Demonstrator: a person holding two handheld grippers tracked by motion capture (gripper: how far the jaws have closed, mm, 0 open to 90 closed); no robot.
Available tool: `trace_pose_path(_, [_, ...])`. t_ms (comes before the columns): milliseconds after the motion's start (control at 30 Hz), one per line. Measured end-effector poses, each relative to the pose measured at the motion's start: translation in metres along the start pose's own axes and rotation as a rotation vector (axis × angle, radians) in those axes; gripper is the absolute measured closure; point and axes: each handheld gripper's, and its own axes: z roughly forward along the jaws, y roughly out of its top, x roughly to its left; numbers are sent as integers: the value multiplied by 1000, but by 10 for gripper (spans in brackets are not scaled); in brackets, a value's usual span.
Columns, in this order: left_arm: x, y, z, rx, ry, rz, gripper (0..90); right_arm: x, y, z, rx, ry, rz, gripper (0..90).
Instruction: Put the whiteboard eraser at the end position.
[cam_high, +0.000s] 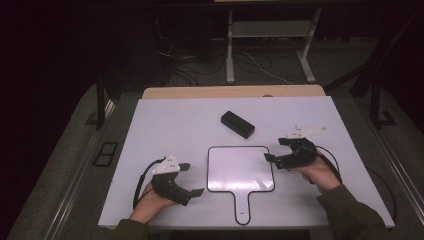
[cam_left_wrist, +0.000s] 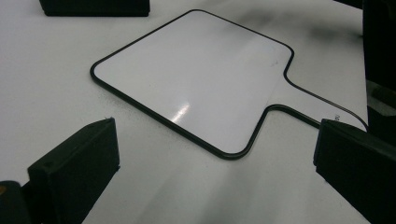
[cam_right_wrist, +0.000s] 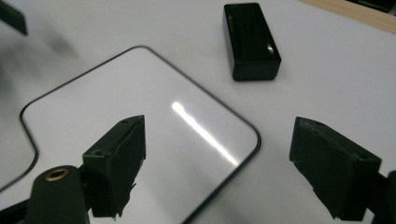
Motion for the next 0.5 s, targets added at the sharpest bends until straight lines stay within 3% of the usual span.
trace_pose_path(167, [1, -1, -1, 8, 3, -1, 0, 3, -29, -16, -9, 20, -3, 153])
trace_pose_path(500, [0, -2, -4, 5, 10, 1, 0, 9, -72, -25, 24, 11, -21, 127])
